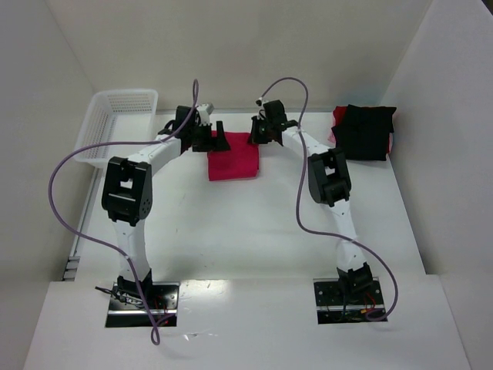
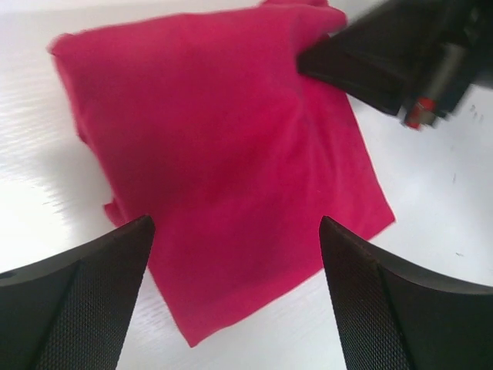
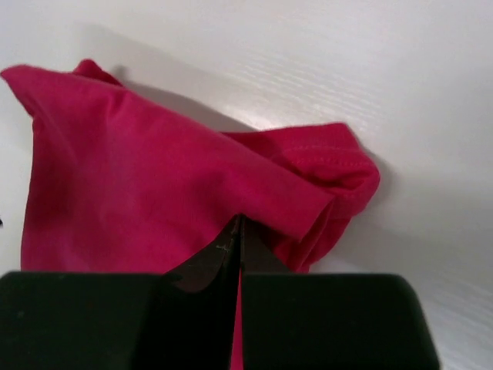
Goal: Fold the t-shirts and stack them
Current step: Smooth out wrinkles on the folded tshirt
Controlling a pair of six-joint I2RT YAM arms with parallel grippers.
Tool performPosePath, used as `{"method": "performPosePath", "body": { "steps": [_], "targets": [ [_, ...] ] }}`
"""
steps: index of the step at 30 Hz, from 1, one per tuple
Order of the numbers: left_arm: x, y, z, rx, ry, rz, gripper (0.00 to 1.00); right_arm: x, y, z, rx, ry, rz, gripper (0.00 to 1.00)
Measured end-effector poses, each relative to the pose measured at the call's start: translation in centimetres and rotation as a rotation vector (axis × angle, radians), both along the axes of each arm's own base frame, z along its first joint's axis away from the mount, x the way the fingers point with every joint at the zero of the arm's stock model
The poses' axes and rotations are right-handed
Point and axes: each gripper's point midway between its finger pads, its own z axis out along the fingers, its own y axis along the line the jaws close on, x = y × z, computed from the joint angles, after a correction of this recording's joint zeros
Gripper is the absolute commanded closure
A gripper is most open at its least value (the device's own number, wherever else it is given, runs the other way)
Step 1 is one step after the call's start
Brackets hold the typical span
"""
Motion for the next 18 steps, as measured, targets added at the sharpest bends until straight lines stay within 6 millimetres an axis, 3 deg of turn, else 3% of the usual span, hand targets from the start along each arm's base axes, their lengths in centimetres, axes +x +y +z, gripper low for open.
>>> {"method": "performPosePath", "body": {
  "steps": [3, 10, 18],
  "targets": [
    [-0.6, -0.9, -0.3, -0.010, 0.015, -0.031, 0.05, 1.0, 0.3, -0.2, -0.003, -0.005, -0.003, 0.97],
    [-2.4, -2.7, -2.0, 0.041, 0.061, -0.082, 0.04, 4.0, 0.8, 2.2, 0.013, -0.091, -0.021, 0.97],
    [-3.1, -2.4, -3.1, 0.107, 0.089, -0.070, 0.01, 4.1, -0.7, 0.4, -0.043, -0.059, -0.051, 0.97]
  ]
}}
